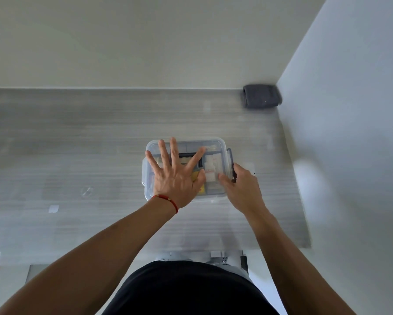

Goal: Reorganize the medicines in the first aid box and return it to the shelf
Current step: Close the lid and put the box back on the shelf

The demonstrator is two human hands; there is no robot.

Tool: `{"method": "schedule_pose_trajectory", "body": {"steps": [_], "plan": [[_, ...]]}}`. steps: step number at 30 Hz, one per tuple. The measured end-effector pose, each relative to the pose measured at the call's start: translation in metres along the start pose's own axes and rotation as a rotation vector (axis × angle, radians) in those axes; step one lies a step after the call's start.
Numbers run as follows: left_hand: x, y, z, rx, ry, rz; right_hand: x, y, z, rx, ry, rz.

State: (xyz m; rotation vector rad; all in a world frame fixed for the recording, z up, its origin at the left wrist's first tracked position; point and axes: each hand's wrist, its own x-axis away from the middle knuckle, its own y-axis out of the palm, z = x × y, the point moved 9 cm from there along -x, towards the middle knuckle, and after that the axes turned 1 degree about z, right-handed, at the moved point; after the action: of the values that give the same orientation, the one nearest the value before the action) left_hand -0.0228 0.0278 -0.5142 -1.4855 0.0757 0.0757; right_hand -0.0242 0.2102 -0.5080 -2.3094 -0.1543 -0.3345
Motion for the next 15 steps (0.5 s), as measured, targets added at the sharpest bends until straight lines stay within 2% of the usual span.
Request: {"method": "schedule_pose_trajectory", "body": {"steps": [6, 11, 13, 15], "plan": [[-0.001, 0.0, 0.0, 0.009, -0.008, -0.01, 0.005, -0.001, -0.017, 0.125, -0.019, 0.022], [0.001, 0.001, -0.002, 0.016, -0.015, -0.107, 0.006, 0.006, -0.02, 0.254, 0.036, -0.026], [-0.001, -0.001, -0.004, 0.079, -0.032, -0.13, 0.002, 0.01, -0.024, 0.264, 0.052, -0.048], [-0.002, -0.009, -0.016, 0.251, -0.066, -0.101, -0.005, 0.018, -0.042, 0.286, -0.07, -0.02]]}}
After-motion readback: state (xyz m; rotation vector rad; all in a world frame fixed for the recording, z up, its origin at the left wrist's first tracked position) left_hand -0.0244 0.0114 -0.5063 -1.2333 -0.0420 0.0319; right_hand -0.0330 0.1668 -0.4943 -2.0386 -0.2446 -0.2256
